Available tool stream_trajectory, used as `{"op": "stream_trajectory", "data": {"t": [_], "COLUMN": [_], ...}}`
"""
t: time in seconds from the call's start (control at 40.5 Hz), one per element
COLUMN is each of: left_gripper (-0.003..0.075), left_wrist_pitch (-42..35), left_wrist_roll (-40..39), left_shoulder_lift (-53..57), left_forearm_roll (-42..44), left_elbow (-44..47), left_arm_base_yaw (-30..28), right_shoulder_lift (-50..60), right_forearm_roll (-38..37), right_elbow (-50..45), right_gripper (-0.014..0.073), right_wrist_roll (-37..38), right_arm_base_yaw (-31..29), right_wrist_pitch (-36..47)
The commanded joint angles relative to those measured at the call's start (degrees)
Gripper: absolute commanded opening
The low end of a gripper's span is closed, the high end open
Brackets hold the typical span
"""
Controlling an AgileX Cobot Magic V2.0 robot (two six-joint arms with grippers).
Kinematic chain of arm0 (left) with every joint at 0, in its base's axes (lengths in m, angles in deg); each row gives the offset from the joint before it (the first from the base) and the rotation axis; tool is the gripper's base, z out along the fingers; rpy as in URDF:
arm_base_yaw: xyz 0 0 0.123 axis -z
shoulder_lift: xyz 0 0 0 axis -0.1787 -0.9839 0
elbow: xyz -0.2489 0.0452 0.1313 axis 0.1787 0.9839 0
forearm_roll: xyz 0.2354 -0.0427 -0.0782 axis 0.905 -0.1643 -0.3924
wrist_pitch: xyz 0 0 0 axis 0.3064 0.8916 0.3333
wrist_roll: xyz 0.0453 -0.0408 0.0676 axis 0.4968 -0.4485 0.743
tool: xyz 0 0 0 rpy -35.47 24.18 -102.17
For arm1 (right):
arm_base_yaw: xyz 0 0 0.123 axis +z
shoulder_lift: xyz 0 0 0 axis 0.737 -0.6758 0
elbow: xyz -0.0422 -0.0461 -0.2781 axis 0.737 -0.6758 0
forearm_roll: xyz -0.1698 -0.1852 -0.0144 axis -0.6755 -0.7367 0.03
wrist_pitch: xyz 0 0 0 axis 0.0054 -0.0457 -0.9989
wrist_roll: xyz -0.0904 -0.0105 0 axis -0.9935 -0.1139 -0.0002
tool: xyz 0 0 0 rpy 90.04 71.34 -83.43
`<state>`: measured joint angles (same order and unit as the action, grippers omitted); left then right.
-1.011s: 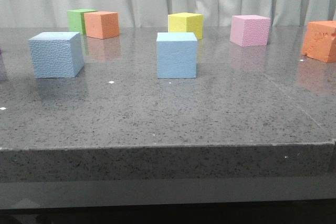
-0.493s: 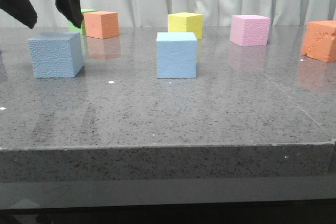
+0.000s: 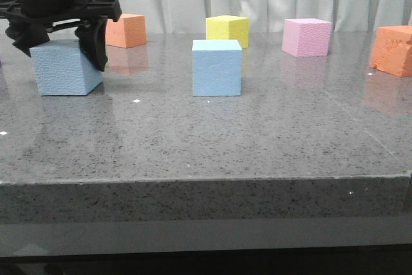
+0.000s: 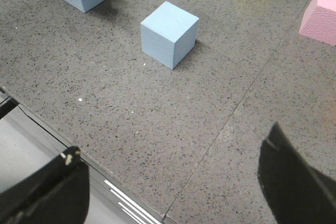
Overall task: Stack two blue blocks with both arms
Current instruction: 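Lift the cube with the left gripper and place it atop the centre cube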
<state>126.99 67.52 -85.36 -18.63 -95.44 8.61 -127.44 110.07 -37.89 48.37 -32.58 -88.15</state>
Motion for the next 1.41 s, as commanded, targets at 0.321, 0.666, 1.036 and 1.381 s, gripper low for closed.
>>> {"op": "stream_trajectory", "data": {"t": [0.321, 0.666, 1.036, 1.381], "left_gripper": [0.0377, 0.0377, 0.0379, 0.0379], "left_wrist_pitch": [4.1, 8.88, 11.21, 10.24], "left_wrist_roll": [19.63, 53.24, 75.26, 75.37], "left_shoulder_lift": [3.09, 2.42, -3.43, -5.76], "left_forearm_roll": [-10.71, -16.29, -13.76, -13.64], "left_elbow": [-11.23, -25.39, -30.38, -30.38], "left_arm_base_yaw": [1.29, 8.63, 17.29, 17.4], "right_shoulder_lift": [0.25, 0.25, 0.25, 0.25], "right_forearm_roll": [1.76, 1.76, 1.76, 1.76], "right_elbow": [1.31, 1.31, 1.31, 1.31], "right_gripper": [0.0654, 0.0654, 0.0654, 0.0654], "right_wrist_roll": [-0.45, -0.45, -0.45, -0.45], "right_arm_base_yaw": [-0.44, -0.44, -0.44, -0.44], "right_wrist_pitch": [3.89, 3.89, 3.89, 3.89]}}
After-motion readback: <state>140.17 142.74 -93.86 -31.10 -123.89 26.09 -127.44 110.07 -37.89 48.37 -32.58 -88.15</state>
